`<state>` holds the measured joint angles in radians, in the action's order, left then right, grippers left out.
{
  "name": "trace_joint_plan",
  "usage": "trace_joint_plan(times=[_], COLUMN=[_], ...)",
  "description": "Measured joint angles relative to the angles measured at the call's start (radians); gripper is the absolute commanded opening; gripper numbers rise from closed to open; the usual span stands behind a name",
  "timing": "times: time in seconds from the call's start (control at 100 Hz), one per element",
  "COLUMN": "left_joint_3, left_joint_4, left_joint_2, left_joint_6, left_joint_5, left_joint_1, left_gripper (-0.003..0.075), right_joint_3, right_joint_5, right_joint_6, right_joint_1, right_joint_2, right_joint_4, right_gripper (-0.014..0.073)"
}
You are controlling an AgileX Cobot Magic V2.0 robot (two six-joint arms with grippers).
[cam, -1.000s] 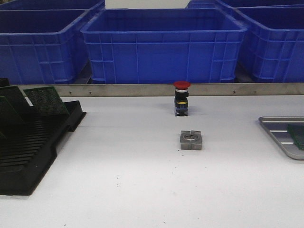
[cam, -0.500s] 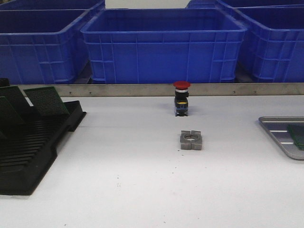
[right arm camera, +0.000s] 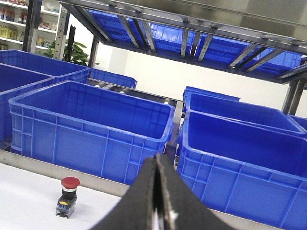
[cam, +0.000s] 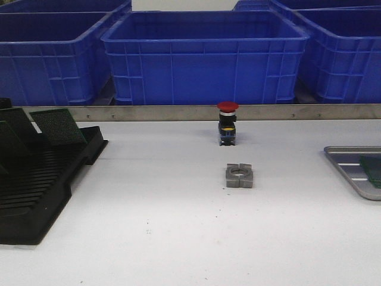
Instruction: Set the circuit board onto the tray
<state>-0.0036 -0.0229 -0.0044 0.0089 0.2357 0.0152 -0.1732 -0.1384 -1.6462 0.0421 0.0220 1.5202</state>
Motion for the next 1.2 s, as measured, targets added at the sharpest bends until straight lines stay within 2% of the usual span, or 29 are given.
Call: trace_joint_plan(times=[0.34,0.54,0.65,0.7,0.77,0.92,1.03,1.13,1.2], left_joint_3=[0.0,0.0,0.0,0.0,0.0,0.0,0.0,0.0,0.0], left_joint_4=[0.0,0.0,0.0,0.0,0.0,0.0,0.0,0.0,0.0], left_joint_2=[0.0,0.0,0.0,0.0,0.0,0.0,0.0,0.0,0.0], left_joint_6=[0.0,0.0,0.0,0.0,0.0,0.0,0.0,0.0,0.0], left_joint_5=[0.0,0.0,0.0,0.0,0.0,0.0,0.0,-0.002,-0.002], left_joint_1=[0.0,0.0,0.0,0.0,0.0,0.0,0.0,0.0,0.0], left_gripper=[-0.0017,-0.0017,-0.0017,-0.0017,-0.0017,-0.0017,-0.0017,-0.0017,-0.0017], right_joint_3=[0.0,0.0,0.014,0.03,0.063,0.145,0.194,0.201,0.201], right_joint_5=[0.002,0.069,0.133,0.153,0.174,0.165,0.112,0.044,0.035], right_joint_6=[0.0,0.0,0.051,0.135,0.329,0.907,1.308,1.551,1.639], right_joint_1=[0.0,0.0,0.0,0.0,0.0,0.0,0.0,0.0,0.0], right_joint_2=[0.0,0.0,0.0,0.0,0.0,0.0,-0.002,-0.022,-0.028], right_joint_4=[0.0,0.002,-0.079,-0.173,-0.362,-0.897,-1.238,-1.499,-1.591], right_gripper=[-0.006,-0.006,-0.006,-0.006,-0.006,-0.006,-0.006,-0.006,-0.006])
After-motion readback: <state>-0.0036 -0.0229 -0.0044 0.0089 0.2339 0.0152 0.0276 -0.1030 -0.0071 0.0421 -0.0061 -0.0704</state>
